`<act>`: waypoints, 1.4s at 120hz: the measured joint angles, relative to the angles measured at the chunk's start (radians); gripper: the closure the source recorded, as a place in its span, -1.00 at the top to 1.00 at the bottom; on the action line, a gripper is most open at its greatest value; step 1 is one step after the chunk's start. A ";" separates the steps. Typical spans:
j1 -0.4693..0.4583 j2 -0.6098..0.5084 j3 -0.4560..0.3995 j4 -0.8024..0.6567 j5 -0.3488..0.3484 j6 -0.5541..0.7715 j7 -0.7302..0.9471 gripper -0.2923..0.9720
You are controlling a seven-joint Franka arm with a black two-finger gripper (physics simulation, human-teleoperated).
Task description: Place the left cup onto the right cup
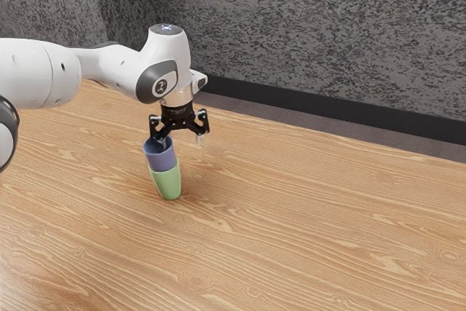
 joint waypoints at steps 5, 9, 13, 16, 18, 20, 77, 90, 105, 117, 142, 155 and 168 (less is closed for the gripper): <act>0.000 -0.001 0.000 0.000 0.000 0.000 0.000 0.48; 0.000 -0.003 0.000 0.000 0.000 0.000 0.001 0.48; -0.001 -0.006 0.001 0.000 0.000 -0.001 0.001 0.49; -0.001 -0.009 0.000 0.000 0.000 -0.001 0.001 0.49; -0.001 -0.012 0.000 0.000 0.000 -0.002 0.002 0.50; -0.001 -0.014 0.001 0.000 0.000 -0.003 0.002 0.50; -0.007 -0.137 -0.007 -0.009 0.001 -0.041 0.008 0.53; -0.008 -0.176 -0.013 -0.010 -0.010 -0.065 0.018 0.54; -0.007 -0.220 -0.013 -0.013 -0.043 -0.103 0.044 0.54; -0.006 -0.256 -0.010 -0.014 -0.058 -0.136 0.075 0.54; -0.005 -0.317 -0.003 -0.009 -0.068 -0.206 0.162 0.54; -0.005 -0.353 0.000 -0.001 -0.067 -0.249 0.216 0.54; -0.006 -0.374 0.009 0.051 -0.062 -0.315 0.276 0.54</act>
